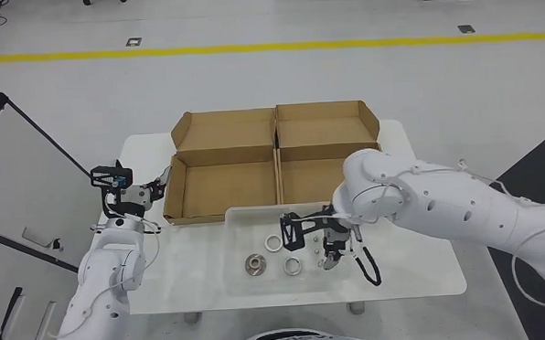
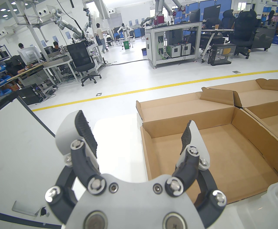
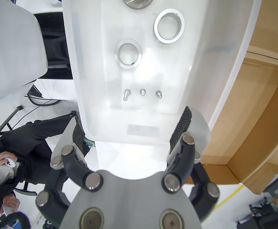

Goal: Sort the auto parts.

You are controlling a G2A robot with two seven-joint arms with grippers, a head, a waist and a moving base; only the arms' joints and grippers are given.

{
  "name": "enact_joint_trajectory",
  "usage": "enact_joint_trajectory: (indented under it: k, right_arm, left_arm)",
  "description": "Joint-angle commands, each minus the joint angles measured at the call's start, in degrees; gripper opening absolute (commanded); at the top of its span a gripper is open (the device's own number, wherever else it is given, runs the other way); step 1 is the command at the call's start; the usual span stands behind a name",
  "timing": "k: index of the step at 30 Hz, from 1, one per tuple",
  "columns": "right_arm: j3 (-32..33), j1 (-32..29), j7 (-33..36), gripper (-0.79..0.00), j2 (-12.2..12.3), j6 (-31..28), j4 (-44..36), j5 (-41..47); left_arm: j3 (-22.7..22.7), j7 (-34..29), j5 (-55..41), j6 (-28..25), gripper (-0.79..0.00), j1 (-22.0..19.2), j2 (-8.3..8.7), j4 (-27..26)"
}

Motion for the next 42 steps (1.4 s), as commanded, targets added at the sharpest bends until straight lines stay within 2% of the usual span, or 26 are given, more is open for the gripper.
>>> enact_joint_trajectory:
  k: [1,7,18,27,32,38,42]
  right_arm:
    - [0.0,-0.4,0.6,0.0,-0.5,0.6,0.4,-0.5]
    - [0.0,-1.6,1.5,0.0,-2.0,1.4,1.3,-1.9]
    - [0.0,-3.6,3.0,-0.212,-3.4,3.0,2.5,-3.4]
    - [0.0,-4.8,4.3,-0.231,-3.8,4.3,2.8,-4.0]
    - [0.0,-5.9,4.6,-0.283,-4.2,4.6,3.2,-4.5]
    - [0.0,-6.7,4.8,-0.394,-4.7,4.8,4.1,-4.7]
    - [0.0,-7.2,5.2,-0.397,-5.0,5.1,4.4,-5.0]
  left_arm:
    - [0.0,0.0,0.0,0.0,0.0,0.0,0.0,0.0]
    - [0.0,0.0,0.0,0.0,0.0,0.0,0.0,0.0]
    - [0.0,0.0,0.0,0.0,0.0,0.0,0.0,0.0]
    - [0.0,0.0,0.0,0.0,0.0,0.0,0.0,0.0]
    - [0.0,0.0,0.0,0.0,0.0,0.0,0.0,0.0]
    - [0.0,0.0,0.0,0.0,0.0,0.0,0.0,0.0]
    - [0.0,0.0,0.0,0.0,0.0,0.0,0.0,0.0]
